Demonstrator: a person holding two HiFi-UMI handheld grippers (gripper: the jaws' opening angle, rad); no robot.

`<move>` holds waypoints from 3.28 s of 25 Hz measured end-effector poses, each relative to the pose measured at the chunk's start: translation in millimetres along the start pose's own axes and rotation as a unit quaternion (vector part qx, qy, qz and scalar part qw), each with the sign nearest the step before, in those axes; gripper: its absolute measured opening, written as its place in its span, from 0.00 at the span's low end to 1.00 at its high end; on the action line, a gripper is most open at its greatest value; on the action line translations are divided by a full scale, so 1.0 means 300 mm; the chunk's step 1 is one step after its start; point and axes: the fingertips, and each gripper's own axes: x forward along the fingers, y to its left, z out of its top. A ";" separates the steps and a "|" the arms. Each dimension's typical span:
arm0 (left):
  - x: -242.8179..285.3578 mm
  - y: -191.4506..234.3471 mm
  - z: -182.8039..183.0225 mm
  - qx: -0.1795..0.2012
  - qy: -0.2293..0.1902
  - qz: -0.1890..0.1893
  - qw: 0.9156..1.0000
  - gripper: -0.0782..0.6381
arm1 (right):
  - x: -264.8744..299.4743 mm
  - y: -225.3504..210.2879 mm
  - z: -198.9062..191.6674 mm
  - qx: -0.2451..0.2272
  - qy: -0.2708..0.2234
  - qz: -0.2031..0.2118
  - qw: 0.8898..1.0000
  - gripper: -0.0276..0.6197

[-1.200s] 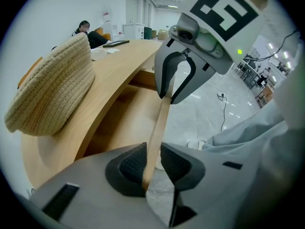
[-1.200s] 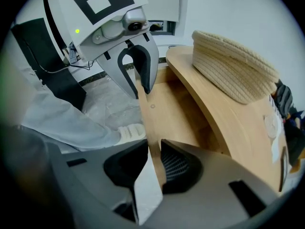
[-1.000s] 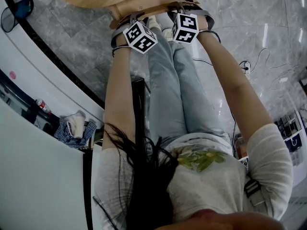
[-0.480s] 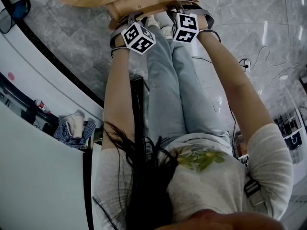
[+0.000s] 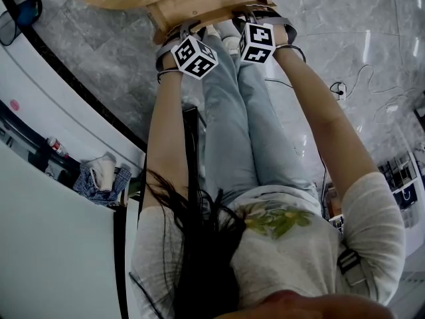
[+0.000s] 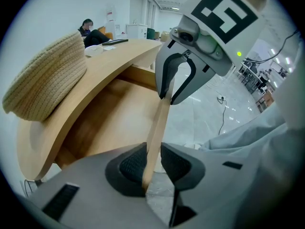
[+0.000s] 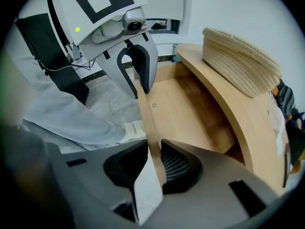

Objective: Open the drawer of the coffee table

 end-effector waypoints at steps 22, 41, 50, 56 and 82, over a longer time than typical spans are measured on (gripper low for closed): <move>0.011 -0.055 -0.024 0.008 0.016 -0.012 1.000 0.25 | 0.002 0.063 -0.016 -0.007 -0.001 0.013 1.000 0.18; -0.131 -0.003 0.088 -0.182 -0.055 0.015 0.982 0.14 | -0.152 -0.007 0.071 0.221 -0.076 0.023 0.972 0.06; -0.349 0.005 0.202 -0.269 -0.143 0.077 0.949 0.13 | -0.408 -0.023 0.175 0.322 -0.145 0.000 0.936 0.05; -0.538 0.012 0.298 -0.284 -0.202 0.114 0.930 0.13 | -0.616 -0.075 0.232 0.352 -0.204 -0.043 0.912 0.05; -1.007 -0.153 0.444 -0.261 -0.275 0.122 0.917 0.13 | -1.121 0.010 0.367 0.336 -0.277 -0.071 0.897 0.05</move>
